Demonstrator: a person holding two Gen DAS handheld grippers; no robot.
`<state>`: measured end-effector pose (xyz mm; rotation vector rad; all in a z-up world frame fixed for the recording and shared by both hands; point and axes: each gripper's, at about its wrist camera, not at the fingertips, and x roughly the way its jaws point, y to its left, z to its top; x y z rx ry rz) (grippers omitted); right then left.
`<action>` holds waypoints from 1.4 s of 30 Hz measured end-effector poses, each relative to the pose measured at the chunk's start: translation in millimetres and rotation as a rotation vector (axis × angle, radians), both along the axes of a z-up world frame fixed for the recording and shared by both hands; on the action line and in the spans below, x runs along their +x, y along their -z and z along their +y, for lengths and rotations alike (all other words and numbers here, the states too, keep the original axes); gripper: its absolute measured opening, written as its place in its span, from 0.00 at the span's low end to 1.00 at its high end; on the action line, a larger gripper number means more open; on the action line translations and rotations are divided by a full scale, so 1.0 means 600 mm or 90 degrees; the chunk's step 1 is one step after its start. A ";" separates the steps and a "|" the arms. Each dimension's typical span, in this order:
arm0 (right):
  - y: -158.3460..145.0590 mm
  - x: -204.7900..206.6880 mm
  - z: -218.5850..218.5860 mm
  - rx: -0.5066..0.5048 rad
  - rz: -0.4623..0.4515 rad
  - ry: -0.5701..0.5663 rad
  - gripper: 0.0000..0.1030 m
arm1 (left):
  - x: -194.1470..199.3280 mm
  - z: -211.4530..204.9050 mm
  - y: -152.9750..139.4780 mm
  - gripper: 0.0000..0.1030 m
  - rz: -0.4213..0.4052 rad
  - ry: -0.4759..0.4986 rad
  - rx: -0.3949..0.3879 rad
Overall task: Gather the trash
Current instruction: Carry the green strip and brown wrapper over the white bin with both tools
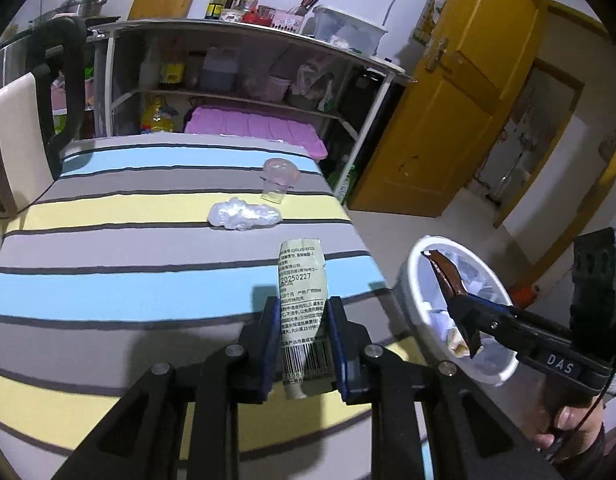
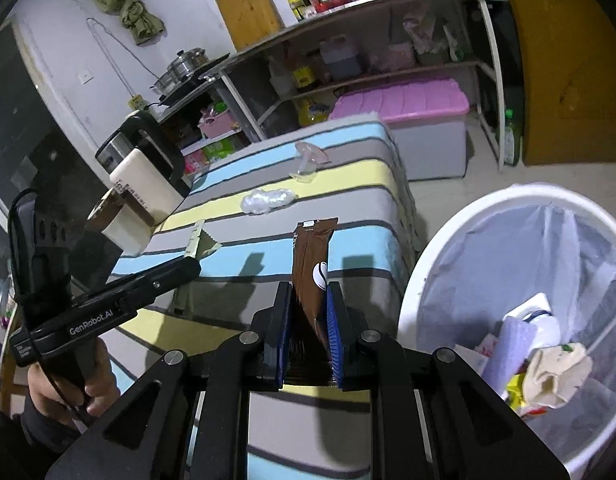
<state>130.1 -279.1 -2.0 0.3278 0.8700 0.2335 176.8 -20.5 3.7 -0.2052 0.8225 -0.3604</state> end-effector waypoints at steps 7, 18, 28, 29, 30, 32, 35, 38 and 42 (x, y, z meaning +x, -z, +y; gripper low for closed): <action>-0.031 -0.043 -0.004 -0.022 -0.027 0.018 0.17 | -0.042 -0.026 -0.032 0.23 -0.032 0.022 0.013; -0.040 -0.096 -0.049 -0.042 -0.038 0.068 0.17 | -0.068 -0.101 -0.043 0.23 -0.048 0.073 0.032; -0.027 -0.118 -0.118 -0.055 -0.030 0.122 0.17 | -0.055 -0.198 -0.009 0.23 -0.033 0.147 0.048; -0.023 -0.118 -0.124 -0.054 -0.026 0.125 0.17 | -0.055 -0.206 -0.007 0.23 -0.034 0.151 0.052; -0.019 -0.121 -0.131 -0.054 -0.024 0.128 0.17 | -0.053 -0.216 -0.005 0.23 -0.034 0.156 0.055; -0.009 -0.122 -0.143 -0.056 -0.015 0.136 0.17 | -0.048 -0.233 -0.004 0.23 -0.034 0.170 0.054; 0.002 -0.123 -0.158 -0.055 -0.007 0.146 0.17 | -0.039 -0.255 0.001 0.23 -0.035 0.188 0.056; 0.012 -0.124 -0.173 -0.057 0.002 0.155 0.17 | -0.029 -0.275 0.009 0.23 -0.028 0.203 0.056; 0.021 -0.121 -0.187 -0.060 0.013 0.164 0.17 | -0.017 -0.298 0.018 0.23 -0.023 0.216 0.059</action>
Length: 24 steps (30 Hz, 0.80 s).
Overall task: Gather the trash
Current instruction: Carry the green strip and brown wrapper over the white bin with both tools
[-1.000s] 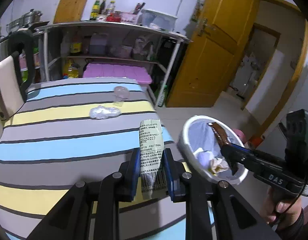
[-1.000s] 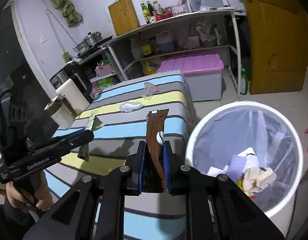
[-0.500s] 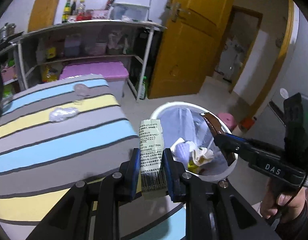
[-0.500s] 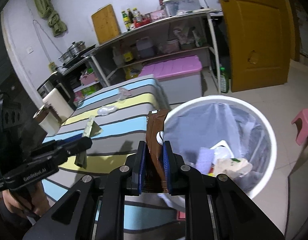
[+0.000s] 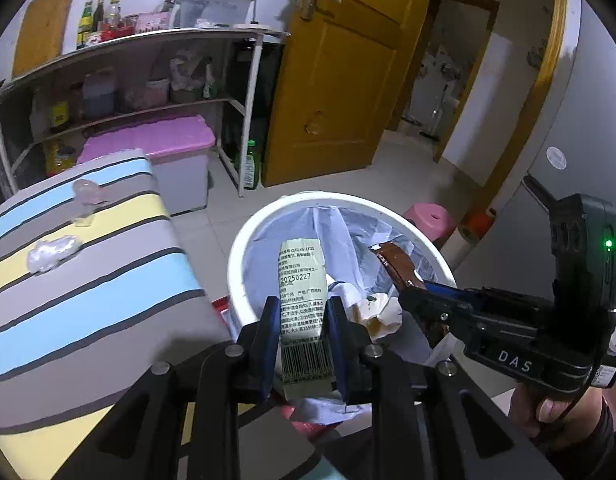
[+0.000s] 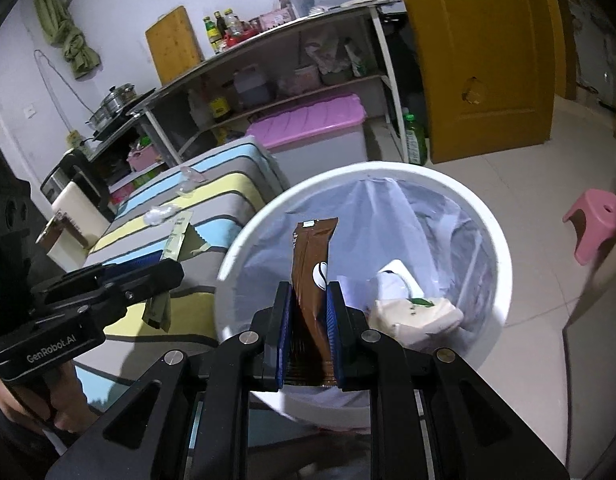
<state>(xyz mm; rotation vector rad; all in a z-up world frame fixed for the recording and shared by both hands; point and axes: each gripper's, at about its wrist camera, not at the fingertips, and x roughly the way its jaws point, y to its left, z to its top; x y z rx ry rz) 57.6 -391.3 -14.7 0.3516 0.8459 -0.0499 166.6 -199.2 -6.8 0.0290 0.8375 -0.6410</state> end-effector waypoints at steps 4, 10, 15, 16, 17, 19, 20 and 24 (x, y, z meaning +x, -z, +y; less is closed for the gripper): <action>0.007 0.001 -0.015 -0.001 0.009 0.010 0.17 | 0.011 -0.019 0.007 0.24 0.004 0.011 0.004; 0.019 0.002 -0.025 0.001 0.018 0.014 0.17 | 0.026 -0.039 0.020 0.25 0.021 0.020 0.009; 0.024 0.001 -0.034 0.004 0.021 0.019 0.18 | 0.035 -0.053 0.028 0.27 0.030 0.028 0.007; 0.024 0.002 -0.035 0.003 0.022 0.021 0.18 | 0.036 -0.055 0.030 0.28 0.031 0.029 0.006; 0.024 0.003 -0.035 0.004 0.022 0.022 0.18 | 0.037 -0.057 0.031 0.28 0.033 0.029 0.004; 0.025 0.002 -0.035 0.003 0.022 0.024 0.18 | 0.040 -0.059 0.033 0.29 0.036 0.028 0.002; 0.025 0.002 -0.035 0.002 0.021 0.023 0.18 | 0.042 -0.060 0.034 0.29 0.036 0.027 0.003; 0.027 0.001 -0.038 0.001 0.023 0.028 0.19 | 0.041 -0.056 0.034 0.29 0.042 0.025 -0.001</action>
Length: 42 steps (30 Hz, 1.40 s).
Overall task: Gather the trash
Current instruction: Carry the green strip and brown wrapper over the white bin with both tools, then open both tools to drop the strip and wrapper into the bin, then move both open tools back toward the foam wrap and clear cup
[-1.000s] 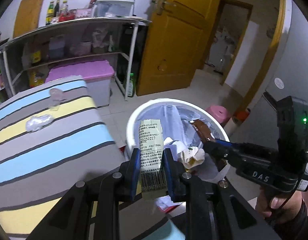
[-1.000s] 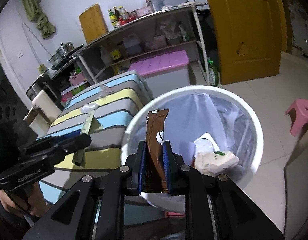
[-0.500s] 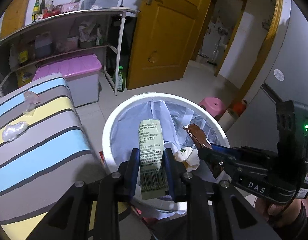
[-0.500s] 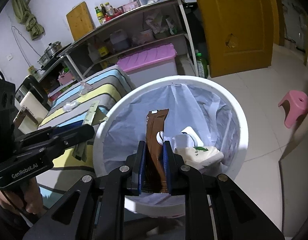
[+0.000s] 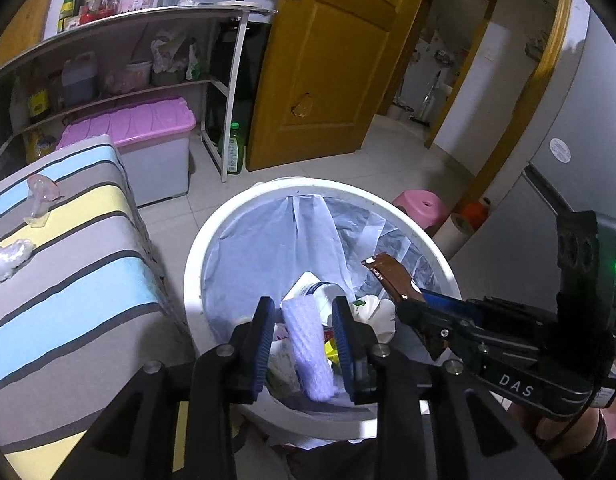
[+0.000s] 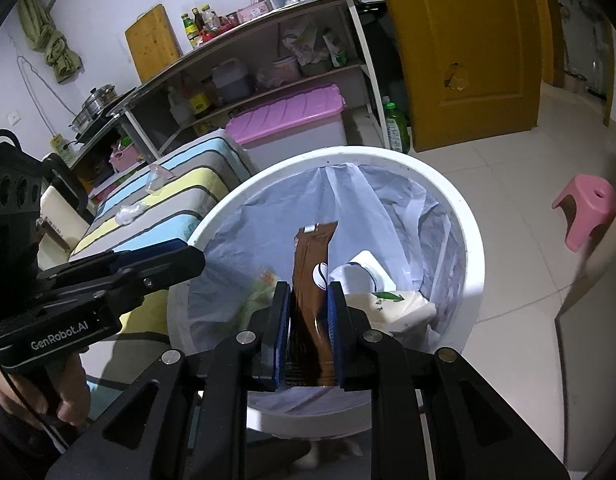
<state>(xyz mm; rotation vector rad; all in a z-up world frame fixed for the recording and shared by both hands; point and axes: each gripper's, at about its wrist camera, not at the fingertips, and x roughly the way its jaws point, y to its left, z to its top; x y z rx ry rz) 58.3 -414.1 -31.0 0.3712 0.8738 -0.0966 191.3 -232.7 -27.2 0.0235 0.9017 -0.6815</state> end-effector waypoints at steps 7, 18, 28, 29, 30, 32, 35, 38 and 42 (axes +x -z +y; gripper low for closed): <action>-0.002 -0.004 -0.001 0.000 -0.003 0.002 0.19 | -0.004 0.016 -0.004 0.29 0.010 -0.005 -0.011; -0.003 -0.007 0.012 -0.009 0.010 -0.008 0.49 | -0.024 0.051 -0.013 0.29 0.008 -0.022 -0.015; -0.033 -0.020 0.039 -0.020 -0.010 -0.031 0.50 | -0.049 0.090 -0.030 0.29 0.000 -0.045 -0.030; -0.036 -0.020 0.043 -0.020 -0.013 -0.033 0.50 | -0.052 0.097 -0.031 0.29 0.000 -0.050 -0.032; -0.040 -0.021 0.047 -0.020 -0.016 -0.036 0.50 | -0.055 0.102 -0.033 0.29 -0.001 -0.052 -0.034; -0.047 -0.024 0.056 -0.023 -0.021 -0.039 0.50 | -0.063 0.116 -0.038 0.29 -0.003 -0.057 -0.041; -0.055 -0.028 0.070 -0.024 -0.027 -0.044 0.50 | -0.074 0.132 -0.042 0.29 -0.009 -0.070 -0.040; -0.063 -0.031 0.084 -0.026 -0.032 -0.048 0.50 | -0.085 0.153 -0.043 0.29 -0.007 -0.079 -0.044; -0.071 -0.031 0.111 -0.026 -0.033 -0.063 0.50 | -0.101 0.182 -0.044 0.29 -0.012 -0.097 -0.049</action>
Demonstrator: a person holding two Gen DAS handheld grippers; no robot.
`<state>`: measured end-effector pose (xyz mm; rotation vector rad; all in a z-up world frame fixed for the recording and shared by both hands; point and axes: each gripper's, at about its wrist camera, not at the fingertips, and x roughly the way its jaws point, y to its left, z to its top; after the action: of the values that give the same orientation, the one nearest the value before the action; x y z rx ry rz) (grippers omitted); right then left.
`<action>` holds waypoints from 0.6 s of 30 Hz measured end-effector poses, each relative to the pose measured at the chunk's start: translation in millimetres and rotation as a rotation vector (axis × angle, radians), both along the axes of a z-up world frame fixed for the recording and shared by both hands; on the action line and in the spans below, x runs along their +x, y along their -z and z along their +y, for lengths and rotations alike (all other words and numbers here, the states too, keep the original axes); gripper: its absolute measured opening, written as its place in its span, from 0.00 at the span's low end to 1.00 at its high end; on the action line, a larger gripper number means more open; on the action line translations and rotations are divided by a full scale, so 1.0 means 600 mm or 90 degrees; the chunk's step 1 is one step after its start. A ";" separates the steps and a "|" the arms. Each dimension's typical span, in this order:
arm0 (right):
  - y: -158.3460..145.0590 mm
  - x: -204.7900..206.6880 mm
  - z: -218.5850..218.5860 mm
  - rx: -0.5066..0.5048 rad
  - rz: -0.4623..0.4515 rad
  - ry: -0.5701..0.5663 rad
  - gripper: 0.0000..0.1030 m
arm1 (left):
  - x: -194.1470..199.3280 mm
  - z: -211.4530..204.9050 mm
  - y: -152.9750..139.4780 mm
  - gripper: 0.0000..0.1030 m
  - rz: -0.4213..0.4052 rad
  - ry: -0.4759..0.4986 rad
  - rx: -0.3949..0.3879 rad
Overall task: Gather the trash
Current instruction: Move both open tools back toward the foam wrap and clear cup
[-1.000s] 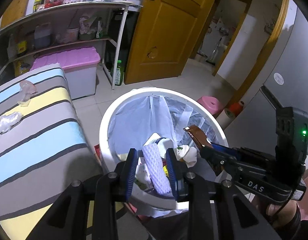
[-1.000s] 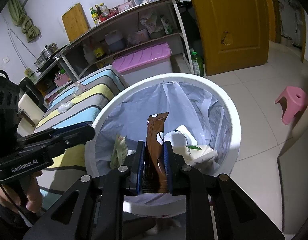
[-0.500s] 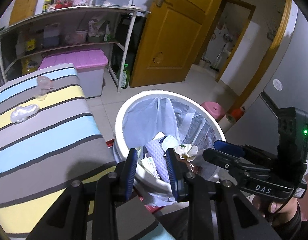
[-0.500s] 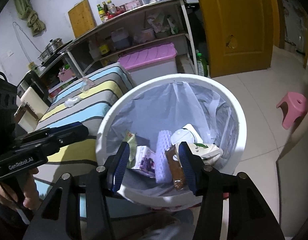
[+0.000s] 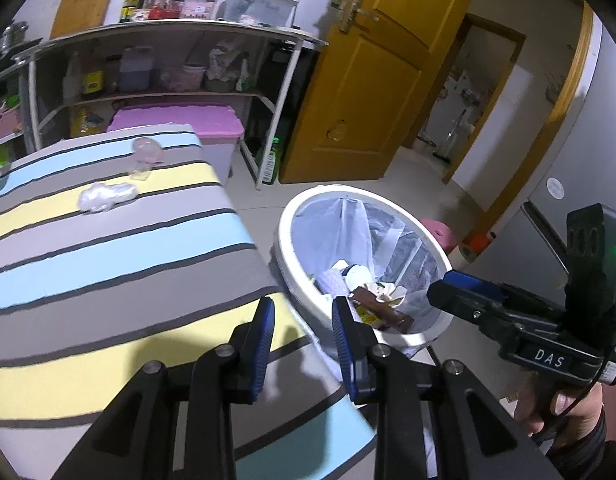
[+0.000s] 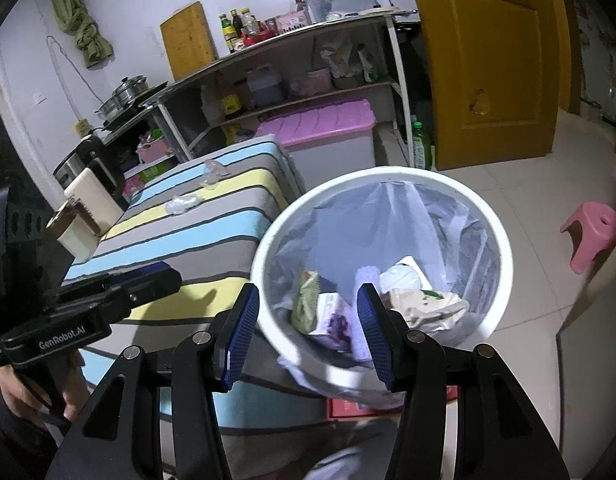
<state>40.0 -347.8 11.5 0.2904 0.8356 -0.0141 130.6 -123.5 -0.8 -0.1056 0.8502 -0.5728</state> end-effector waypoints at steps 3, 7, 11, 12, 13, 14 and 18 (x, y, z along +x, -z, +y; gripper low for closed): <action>-0.003 0.000 0.019 -0.002 -0.002 -0.011 0.50 | -0.011 0.024 -0.003 0.29 -0.007 -0.019 0.003; -0.003 0.003 0.050 -0.003 0.001 -0.033 0.50 | -0.023 0.056 -0.007 0.29 -0.017 -0.045 0.010; -0.006 0.008 0.080 0.005 0.001 -0.060 0.50 | -0.029 0.091 -0.010 0.29 -0.023 -0.078 0.022; -0.007 0.011 0.089 0.008 -0.002 -0.068 0.50 | -0.031 0.098 -0.010 0.29 -0.024 -0.085 0.024; -0.009 0.013 0.094 0.008 -0.004 -0.073 0.50 | -0.032 0.107 -0.010 0.29 -0.024 -0.094 0.026; -0.011 0.015 0.102 0.008 -0.006 -0.080 0.50 | -0.033 0.116 -0.011 0.29 -0.025 -0.102 0.027; -0.015 0.026 0.130 0.007 -0.005 -0.102 0.50 | -0.040 0.147 -0.017 0.29 -0.036 -0.126 0.041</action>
<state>55.6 -269.8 20.5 0.2331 0.8502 0.1419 106.8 -35.2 9.2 -0.1132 0.7917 -0.3603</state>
